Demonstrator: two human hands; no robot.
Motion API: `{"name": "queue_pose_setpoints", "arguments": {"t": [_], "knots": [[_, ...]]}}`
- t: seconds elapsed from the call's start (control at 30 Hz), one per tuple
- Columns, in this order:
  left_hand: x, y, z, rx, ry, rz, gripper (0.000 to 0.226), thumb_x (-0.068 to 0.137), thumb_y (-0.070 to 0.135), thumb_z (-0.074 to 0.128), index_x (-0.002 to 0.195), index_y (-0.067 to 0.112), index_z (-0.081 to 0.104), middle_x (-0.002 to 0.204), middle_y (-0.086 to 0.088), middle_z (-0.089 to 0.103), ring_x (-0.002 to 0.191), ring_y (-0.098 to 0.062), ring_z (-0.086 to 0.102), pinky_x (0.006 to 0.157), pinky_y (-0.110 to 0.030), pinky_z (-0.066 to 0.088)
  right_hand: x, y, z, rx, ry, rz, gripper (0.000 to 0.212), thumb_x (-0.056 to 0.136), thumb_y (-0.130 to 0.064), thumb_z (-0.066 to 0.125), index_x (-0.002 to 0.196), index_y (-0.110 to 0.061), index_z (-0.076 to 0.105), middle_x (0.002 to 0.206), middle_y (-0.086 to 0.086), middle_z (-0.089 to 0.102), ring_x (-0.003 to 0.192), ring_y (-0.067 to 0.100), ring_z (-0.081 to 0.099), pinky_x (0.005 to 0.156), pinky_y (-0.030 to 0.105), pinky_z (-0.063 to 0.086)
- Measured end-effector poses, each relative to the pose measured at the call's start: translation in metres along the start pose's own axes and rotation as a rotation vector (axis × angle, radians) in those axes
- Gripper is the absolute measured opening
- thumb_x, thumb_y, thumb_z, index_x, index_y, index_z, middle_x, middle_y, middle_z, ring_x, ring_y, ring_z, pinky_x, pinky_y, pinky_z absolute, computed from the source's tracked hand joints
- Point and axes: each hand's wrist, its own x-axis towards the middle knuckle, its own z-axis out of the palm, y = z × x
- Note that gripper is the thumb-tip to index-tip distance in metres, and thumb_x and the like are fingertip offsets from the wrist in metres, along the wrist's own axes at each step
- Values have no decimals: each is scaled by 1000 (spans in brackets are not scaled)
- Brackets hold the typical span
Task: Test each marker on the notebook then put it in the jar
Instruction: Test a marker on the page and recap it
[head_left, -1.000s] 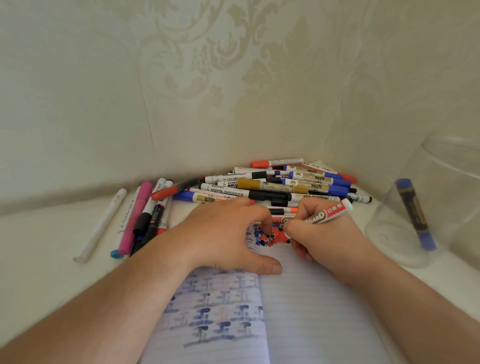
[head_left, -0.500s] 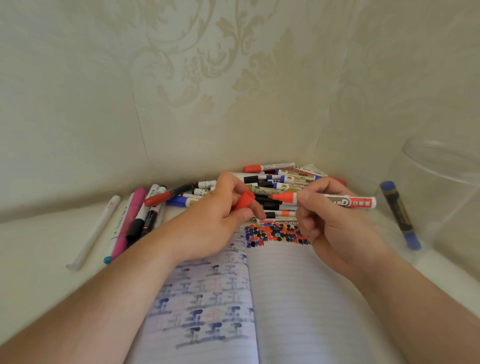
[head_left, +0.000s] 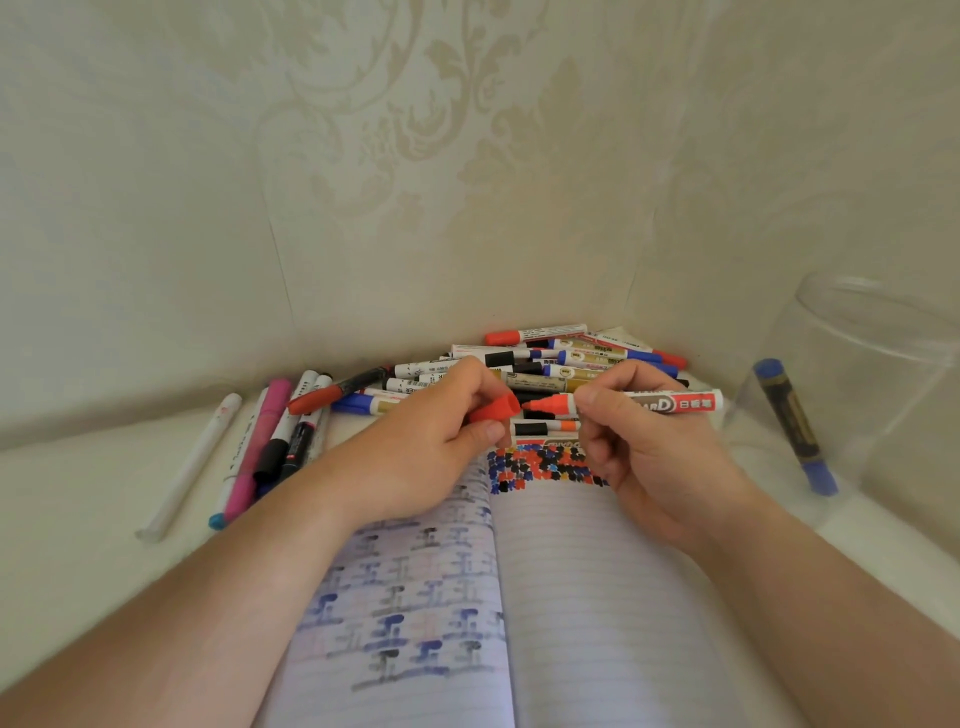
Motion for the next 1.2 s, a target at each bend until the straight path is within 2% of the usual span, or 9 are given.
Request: {"name": "queue_pose_setpoints", "arguments": {"t": [0.1,0.23,0.4,0.53,0.63,0.73,0.87,1.0,1.2], "knots": [[0,-2,1,43,4,14,18,106,27,55,106,44,49,102,18,69,101,-1,64,95,-41,53,0,3,2,-66,-10,-9,25,91,-2,72,72,-17,65,61,9,54,50,18,46,45,26,36],[0,-2,-1,72,31,9,21,104,30,59,111,49,53,106,22,66,100,4,61,93,-31,51,0,3,3,-183,-32,-19,24,85,-8,80,72,-28,74,62,8,63,53,17,57,47,24,44],[1,-4,1,33,27,33,15,105,31,58,114,43,57,99,20,66,98,0,61,91,-32,50,-1,5,4,-148,-60,-38,2,77,-26,79,78,-27,78,70,10,68,60,20,63,53,26,50],[4,-4,4,-133,44,64,13,107,31,51,114,34,62,87,16,67,88,-4,63,85,-29,49,0,0,1,151,-155,120,49,88,-49,53,99,-9,80,87,20,74,63,24,64,53,27,53],[5,-5,7,-165,78,65,19,108,37,45,107,33,63,77,15,56,74,-3,50,73,-27,42,3,1,2,136,-117,159,45,100,-38,45,105,-7,77,86,18,73,60,23,60,51,27,49],[5,-8,8,-133,106,76,20,109,37,42,101,35,60,78,14,53,75,-5,47,74,-32,42,3,5,8,110,-86,150,42,108,-27,41,102,-14,81,80,12,66,60,19,57,49,25,45],[4,-8,9,-74,182,122,19,110,36,41,96,36,54,84,13,57,80,-7,50,77,-33,45,-2,7,16,194,-119,182,43,109,-30,41,100,-20,82,81,9,67,64,18,62,49,22,43],[4,-7,13,19,233,190,17,108,39,40,100,32,53,83,10,57,78,-10,52,70,-31,44,-3,5,15,205,-109,164,48,110,-33,39,96,-21,84,78,7,65,66,16,60,49,21,40],[10,-14,19,70,199,185,18,108,42,40,113,37,57,83,17,60,78,-5,56,66,-29,42,-9,-1,16,-154,22,-99,35,112,-34,43,102,-15,70,76,8,65,65,21,62,56,32,42]]}}
